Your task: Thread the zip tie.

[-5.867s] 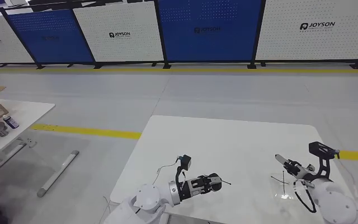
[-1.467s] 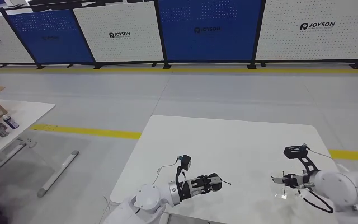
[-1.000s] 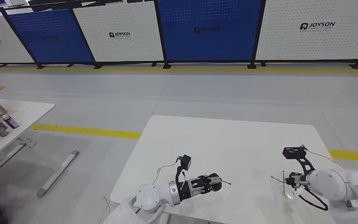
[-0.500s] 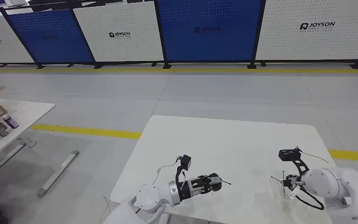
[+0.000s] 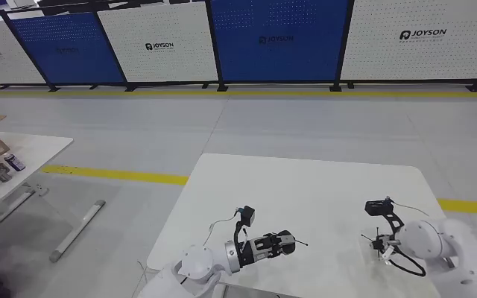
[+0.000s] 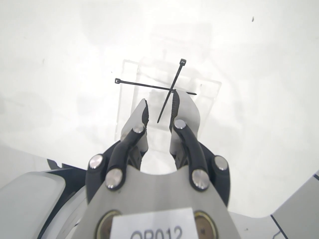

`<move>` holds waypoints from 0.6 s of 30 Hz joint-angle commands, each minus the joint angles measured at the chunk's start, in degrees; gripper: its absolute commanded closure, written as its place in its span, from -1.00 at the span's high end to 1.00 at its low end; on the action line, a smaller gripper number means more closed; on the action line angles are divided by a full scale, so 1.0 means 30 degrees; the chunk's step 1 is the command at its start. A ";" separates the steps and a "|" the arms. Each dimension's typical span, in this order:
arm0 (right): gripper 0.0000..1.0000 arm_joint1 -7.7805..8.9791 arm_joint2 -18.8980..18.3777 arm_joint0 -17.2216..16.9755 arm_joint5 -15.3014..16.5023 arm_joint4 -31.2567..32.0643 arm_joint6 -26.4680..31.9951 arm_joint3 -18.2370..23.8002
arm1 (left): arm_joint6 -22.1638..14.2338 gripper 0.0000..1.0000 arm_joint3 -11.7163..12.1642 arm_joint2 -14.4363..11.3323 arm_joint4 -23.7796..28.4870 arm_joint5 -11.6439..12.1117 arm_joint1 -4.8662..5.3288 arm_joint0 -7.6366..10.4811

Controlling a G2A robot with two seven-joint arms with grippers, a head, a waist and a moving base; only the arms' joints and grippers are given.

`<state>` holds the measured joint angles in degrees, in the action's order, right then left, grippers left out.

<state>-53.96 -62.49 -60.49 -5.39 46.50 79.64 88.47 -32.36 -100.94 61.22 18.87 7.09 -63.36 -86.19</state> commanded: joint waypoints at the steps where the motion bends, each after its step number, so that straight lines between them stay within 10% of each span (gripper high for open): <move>1: -0.56 0.0030 0.0266 0.0247 -0.0103 -0.0149 0.0000 -0.0265 | 0.0000 -1.00 0.0000 0.0000 0.0000 0.0000 0.0000 0.0000; 18: -0.68 0.0152 0.2146 0.2005 -0.1237 -0.0889 0.0000 -0.1802 | 0.0000 -1.00 0.0000 0.0000 0.0000 0.0000 0.0000 0.0000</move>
<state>-53.47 -56.43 -54.82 -8.93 43.95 79.64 83.37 -32.36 -100.94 61.22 18.87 7.09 -63.36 -86.19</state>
